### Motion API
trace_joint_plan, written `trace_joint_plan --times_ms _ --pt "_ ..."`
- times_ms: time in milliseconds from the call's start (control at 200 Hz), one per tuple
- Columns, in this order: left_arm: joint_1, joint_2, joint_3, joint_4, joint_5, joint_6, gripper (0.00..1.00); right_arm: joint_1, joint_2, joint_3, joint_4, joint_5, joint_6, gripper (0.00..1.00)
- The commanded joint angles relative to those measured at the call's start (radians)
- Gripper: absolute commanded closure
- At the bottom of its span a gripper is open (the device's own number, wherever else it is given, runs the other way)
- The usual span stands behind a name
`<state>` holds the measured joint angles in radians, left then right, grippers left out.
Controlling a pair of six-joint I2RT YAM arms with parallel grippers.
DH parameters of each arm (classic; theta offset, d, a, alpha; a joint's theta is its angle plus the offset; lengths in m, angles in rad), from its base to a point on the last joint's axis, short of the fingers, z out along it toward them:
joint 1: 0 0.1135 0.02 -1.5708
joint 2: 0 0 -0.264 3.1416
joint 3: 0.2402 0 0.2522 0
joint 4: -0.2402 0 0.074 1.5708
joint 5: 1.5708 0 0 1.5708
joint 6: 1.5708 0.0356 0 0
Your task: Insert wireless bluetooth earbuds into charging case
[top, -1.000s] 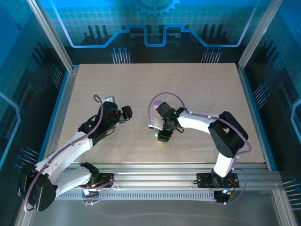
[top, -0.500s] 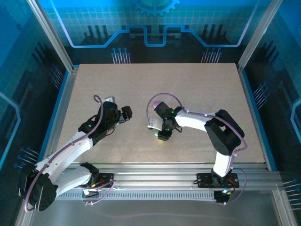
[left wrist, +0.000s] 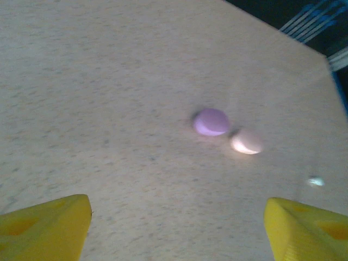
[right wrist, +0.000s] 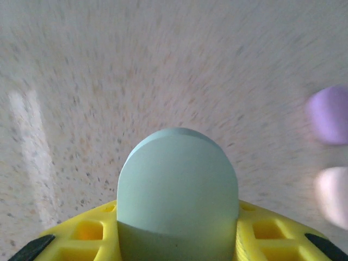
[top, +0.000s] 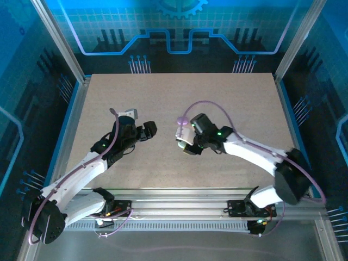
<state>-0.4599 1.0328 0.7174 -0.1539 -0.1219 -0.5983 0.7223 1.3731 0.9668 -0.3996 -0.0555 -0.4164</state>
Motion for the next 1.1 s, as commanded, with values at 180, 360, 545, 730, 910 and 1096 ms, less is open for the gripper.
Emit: trace_joint_plan --times_ms 180,360,545,730,910,1096 --pt "0.003 0.065 0.111 0.307 0.498 -0.019 0.22 -0.043 -0.44 -0.166 0.184 0.025 0.117 0.71" --pt "-0.104 0.138 0.208 0.371 0.617 0.019 0.22 -0.057 -0.517 -0.164 0.175 0.022 0.143 0.7" --pt "-0.192 0.207 0.295 0.257 0.627 0.102 0.26 -0.058 -0.528 -0.151 0.197 0.001 0.18 0.69" --pt "-0.221 0.26 0.328 0.251 0.644 0.093 0.32 -0.058 -0.534 -0.145 0.208 -0.017 0.184 0.68" --pt "-0.245 0.311 0.381 0.218 0.649 0.088 0.38 -0.057 -0.532 -0.142 0.213 -0.03 0.194 0.68" --pt "-0.259 0.349 0.411 0.189 0.66 0.085 0.52 -0.057 -0.53 -0.145 0.242 -0.005 0.206 0.67"
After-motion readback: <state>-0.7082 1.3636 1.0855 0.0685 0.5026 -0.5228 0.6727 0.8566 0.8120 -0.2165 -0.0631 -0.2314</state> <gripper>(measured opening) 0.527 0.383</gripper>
